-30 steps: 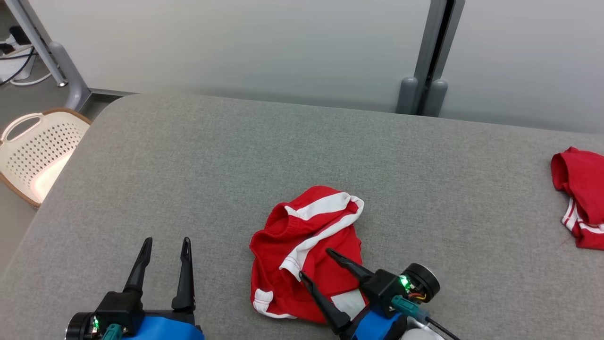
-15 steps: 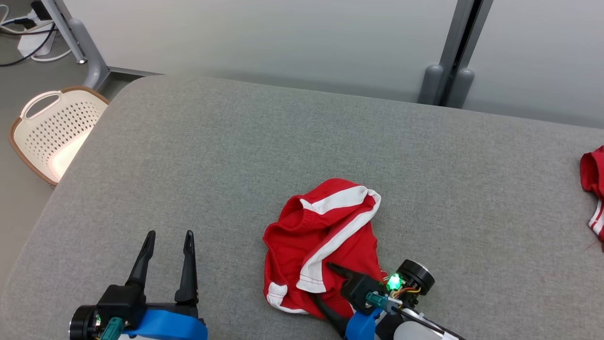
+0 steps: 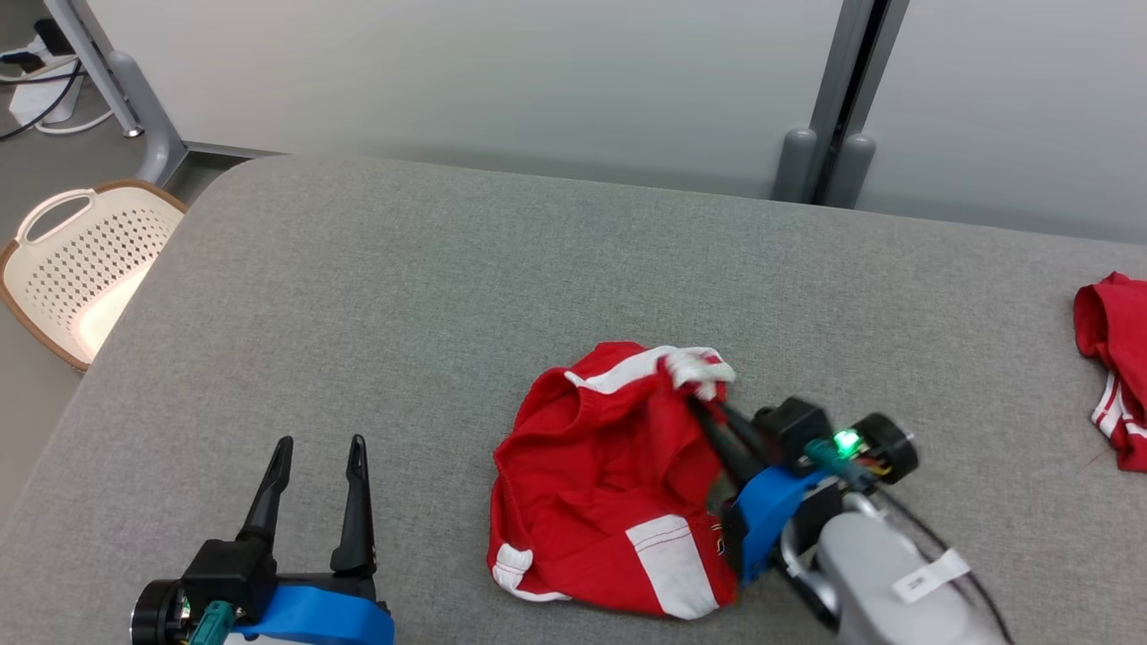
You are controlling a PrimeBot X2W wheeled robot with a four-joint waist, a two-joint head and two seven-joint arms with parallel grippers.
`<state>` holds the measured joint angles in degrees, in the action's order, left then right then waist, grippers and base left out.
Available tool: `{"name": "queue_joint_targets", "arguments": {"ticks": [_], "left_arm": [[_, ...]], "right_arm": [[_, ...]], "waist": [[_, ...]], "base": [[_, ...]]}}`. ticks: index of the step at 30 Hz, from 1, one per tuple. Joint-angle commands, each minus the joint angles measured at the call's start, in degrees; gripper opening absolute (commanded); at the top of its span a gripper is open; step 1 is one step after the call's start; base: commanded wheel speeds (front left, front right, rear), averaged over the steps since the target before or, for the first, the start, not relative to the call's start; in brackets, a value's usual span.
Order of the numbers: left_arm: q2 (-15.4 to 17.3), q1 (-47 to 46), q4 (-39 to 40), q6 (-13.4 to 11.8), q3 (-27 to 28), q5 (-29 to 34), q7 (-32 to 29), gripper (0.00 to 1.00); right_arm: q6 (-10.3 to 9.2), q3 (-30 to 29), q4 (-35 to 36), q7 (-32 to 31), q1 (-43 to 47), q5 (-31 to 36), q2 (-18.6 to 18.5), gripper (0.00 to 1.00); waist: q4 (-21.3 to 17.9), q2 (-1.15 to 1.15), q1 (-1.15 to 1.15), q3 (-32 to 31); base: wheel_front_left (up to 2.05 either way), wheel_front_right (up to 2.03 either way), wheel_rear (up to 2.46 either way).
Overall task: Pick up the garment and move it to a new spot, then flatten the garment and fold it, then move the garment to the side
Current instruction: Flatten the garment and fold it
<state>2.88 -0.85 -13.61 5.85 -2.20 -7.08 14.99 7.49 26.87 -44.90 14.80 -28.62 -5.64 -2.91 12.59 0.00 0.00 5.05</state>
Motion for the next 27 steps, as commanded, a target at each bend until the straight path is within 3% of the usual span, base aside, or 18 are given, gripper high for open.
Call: {"name": "queue_joint_targets", "arguments": {"ticks": [1, 6, 13, 14, 15, 20, 27], "left_arm": [[0.0, 0.2, 0.3, -0.2, 0.0, -0.4, 0.3, 1.00], [0.0, -0.3, 0.4, -0.1, -0.3, -0.3, 0.3, 1.00], [0.0, -1.5, 0.1, 0.2, -0.8, -0.5, 0.3, 1.00], [0.0, -1.7, 0.0, 0.3, -0.8, -0.5, 0.3, 1.00], [0.0, -1.8, 0.0, 0.3, -0.8, -0.5, 0.3, 1.00], [0.0, -1.5, -0.1, 0.4, -0.2, 0.0, 0.3, 1.00], [0.0, -0.7, -0.1, 0.6, 0.3, 0.7, 0.3, 1.00]], "right_arm": [[0.01, -3.2, 0.3, 0.4, -1.5, 0.7, -1.3, 0.00], [0.01, -12.2, 1.5, 0.4, -3.9, 0.9, -5.5, 0.00], [0.01, -18.5, -5.7, 0.3, -8.9, 1.7, -10.0, 0.00], [0.01, -18.9, -7.1, 0.3, -9.7, 2.0, -10.4, 0.38], [0.01, -19.5, -8.5, 0.3, -10.4, 2.1, -10.5, 1.00], [0.01, -22.6, -9.6, 0.4, -12.2, 1.9, -10.1, 1.00], [0.01, -26.7, -0.9, 0.4, -7.2, 1.7, -9.4, 1.00]], "waist": [[-0.2, 0.00, 0.00, 0.0], [-0.4, 0.00, 0.00, 0.8], [0.1, 0.00, 0.00, 2.1], [0.2, 0.00, 0.00, 2.3], [0.2, 0.00, 0.00, 2.4], [-0.6, 0.00, 0.00, 2.5], [-2.3, 0.00, 0.00, 1.3]], "base": [[0.00, 0.00, 0.00], [0.00, 0.00, 0.00], [0.00, 0.00, 0.00], [0.00, 0.00, 0.00], [0.00, 0.00, 0.00], [0.00, 0.00, 0.00], [0.00, 0.00, 0.00]]}}
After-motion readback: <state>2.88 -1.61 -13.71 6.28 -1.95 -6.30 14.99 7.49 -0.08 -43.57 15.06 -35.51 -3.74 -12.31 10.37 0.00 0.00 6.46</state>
